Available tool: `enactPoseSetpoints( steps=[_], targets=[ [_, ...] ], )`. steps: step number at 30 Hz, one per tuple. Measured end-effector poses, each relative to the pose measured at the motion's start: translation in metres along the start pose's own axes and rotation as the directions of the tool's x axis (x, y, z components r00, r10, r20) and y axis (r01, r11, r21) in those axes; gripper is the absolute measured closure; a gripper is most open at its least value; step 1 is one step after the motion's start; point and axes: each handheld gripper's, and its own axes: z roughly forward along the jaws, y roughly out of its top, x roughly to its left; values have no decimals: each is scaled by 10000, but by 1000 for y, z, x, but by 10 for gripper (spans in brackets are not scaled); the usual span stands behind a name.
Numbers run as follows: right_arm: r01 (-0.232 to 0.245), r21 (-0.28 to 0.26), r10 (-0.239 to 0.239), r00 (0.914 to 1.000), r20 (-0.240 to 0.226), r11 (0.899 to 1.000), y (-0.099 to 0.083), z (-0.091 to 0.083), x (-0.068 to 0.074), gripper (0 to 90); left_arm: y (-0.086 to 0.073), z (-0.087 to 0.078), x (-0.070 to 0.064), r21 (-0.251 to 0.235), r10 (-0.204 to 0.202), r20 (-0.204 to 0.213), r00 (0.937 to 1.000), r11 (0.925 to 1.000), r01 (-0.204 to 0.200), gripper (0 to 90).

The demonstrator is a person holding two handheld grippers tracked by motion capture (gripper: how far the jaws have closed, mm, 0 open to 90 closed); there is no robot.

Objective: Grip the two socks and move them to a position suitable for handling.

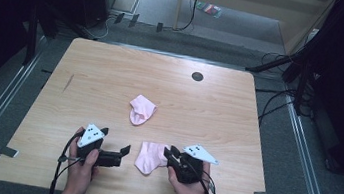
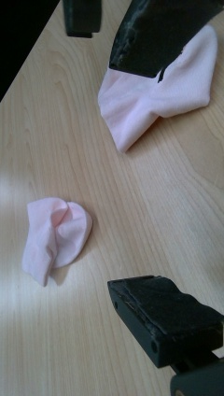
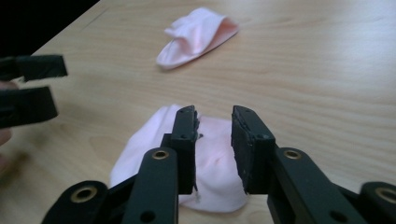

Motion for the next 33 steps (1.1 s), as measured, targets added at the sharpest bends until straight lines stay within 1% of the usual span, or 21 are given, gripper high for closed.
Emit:
enactPoseSetpoints(
  steps=[2, 4, 5, 7, 9, 11, 12, 13, 15, 16, 18, 20, 22, 24, 25, 28, 31, 33],
  targets=[
    [157, 325, -150, 9997, -211, 9993, -4, 7, 6, 709, -1, 1, 1, 51, -11, -12, 10000, 10000, 11, 0],
    [352, 602, -336, 9991, -269, 9976, -8, 15, 12, 666, -2, 2, 1, 116, -17, -6, 10000, 9999, 17, 0],
    [448, 655, -432, 9987, -251, 9968, -10, 19, 13, 644, -3, 3, 1, 136, -48, 19, 10000, 9999, 47, 0],
    [447, 921, -415, 9985, -365, 9947, -13, 27, 17, 611, -3, 3, 0, 201, 9, 12, 10000, 9998, -9, 0],
    [644, 1041, -625, 9978, -215, 9925, -15, 34, 20, 587, -3, 3, -1, 217, 46, 30, 10000, 9998, -46, 0],
    [728, 1096, -723, 9973, -84, 9913, -16, 38, 22, 586, -4, 5, -3, 225, 39, 46, 10000, 9997, -40, 0],
    [892, 1105, -907, 9959, 79, 9899, -17, 40, 23, 600, -4, 5, -3, 273, 49, 79, 10000, 9996, -51, 0],
    [934, 1083, -960, 9952, 192, 9897, -17, 40, 24, 618, -4, 6, -4, 274, 74, 82, 9999, 9996, -76, 0],
    [1061, 913, -1096, 9934, 338, 9902, -17, 41, 24, 716, -5, 6, -5, 317, 104, 102, 9999, 9994, -107, 0],
    [1206, 816, -1248, 9910, 479, 9893, -16, 39, 25, 815, -5, 6, -5, 314, 103, 118, 9999, 9994, -107, 0],
    [1237, 653, -1271, 9906, 498, 9902, -15, 36, 24, 892, -5, 6, -4, 322, 137, 94, 9999, 9994, -140, 0],
    [1206, 558, -1228, 9917, 371, 9911, -12, 33, 23, 900, -6, 7, -3, 320, 101, 127, 9999, 9994, -105, 0],
    [1401, 473, -1417, 9894, 316, 9890, -8, 30, 25, 900, -7, 7, -3, 316, 93, 172, 9998, 9995, -98, 0],
    [1433, 354, -1441, 9893, 237, 9891, -5, 27, 26, 900, -8, 9, -4, 367, 147, 187, 9997, 9992, -154, 0],
    [1453, 369, -1460, 9891, 173, 9887, -4, 26, 27, 900, -8, 9, -5, 388, 169, 203, 9997, 9991, -177, 0],
    [1300, 439, -1305, 9914, 82, 9905, -3, 27, 26, 900, -8, 10, -5, 420, 220, 228, 9995, 9989, -229, 0],
    [1363, 545, -1371, 9905, 96, 9892, -6, 30, 25, 900, -8, 8, -4, 366, 168, 182, 9997, 9992, -174, 0],
    [1342, 549, -1344, 9909, 15, 9894, -6, 30, 26, 900, -8, 8, -3, 362, 130, 178, 9998, 9992, -137, 0]
  ],
)
